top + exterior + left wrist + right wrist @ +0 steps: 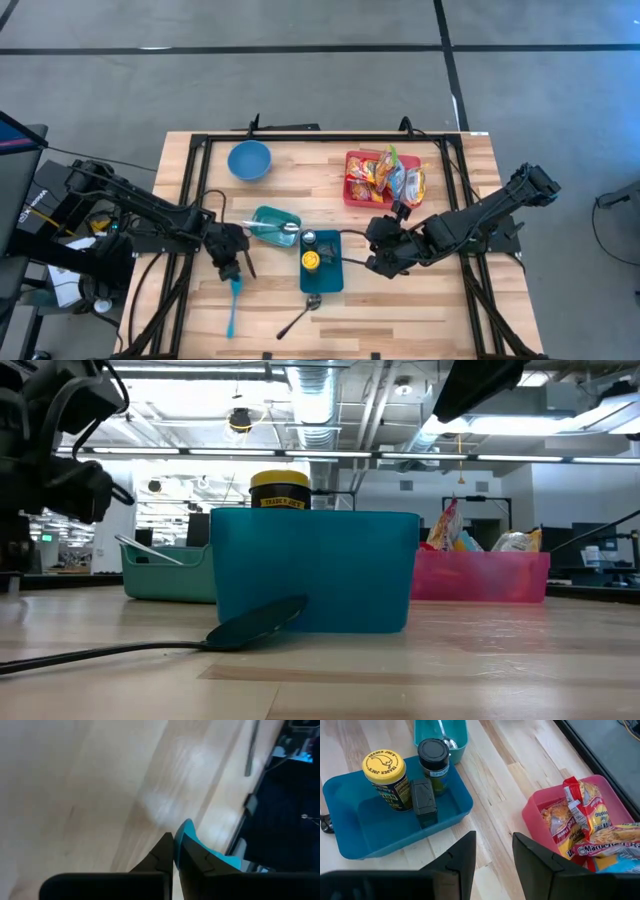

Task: Pick & Place Food Item
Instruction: Put the blue baby spoon into the green bin

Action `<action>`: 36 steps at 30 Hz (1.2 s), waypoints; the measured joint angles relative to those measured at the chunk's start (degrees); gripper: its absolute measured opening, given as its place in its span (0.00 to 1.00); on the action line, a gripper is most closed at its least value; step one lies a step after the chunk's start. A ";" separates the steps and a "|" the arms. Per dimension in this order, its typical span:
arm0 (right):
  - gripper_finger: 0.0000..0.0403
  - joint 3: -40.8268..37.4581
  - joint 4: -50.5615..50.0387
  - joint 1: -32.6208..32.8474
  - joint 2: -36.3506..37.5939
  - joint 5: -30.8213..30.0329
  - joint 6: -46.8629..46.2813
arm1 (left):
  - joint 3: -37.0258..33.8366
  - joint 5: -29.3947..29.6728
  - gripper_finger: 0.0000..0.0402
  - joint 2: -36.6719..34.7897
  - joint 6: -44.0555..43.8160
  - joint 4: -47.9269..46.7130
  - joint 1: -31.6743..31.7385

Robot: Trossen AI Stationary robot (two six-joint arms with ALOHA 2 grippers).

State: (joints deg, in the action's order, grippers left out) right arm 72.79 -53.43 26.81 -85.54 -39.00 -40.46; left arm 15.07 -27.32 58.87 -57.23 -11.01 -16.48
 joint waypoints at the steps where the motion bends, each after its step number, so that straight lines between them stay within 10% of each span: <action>1: 0.30 0.00 0.00 0.02 0.00 0.00 0.01 | 0.00 -0.01 0.01 0.01 0.08 0.70 0.00; 23: 0.30 0.00 0.19 -3.38 0.02 -1.53 10.56 | 0.04 0.04 0.01 0.00 18.24 33.81 4.64; 36: 0.30 0.00 0.17 -4.92 0.02 -1.36 10.50 | 0.04 6.74 0.01 -0.28 21.41 37.02 14.36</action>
State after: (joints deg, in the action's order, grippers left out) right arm 72.79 -53.26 21.89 -85.52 -40.36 -29.95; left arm 15.11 -20.58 58.59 -35.82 26.01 -2.12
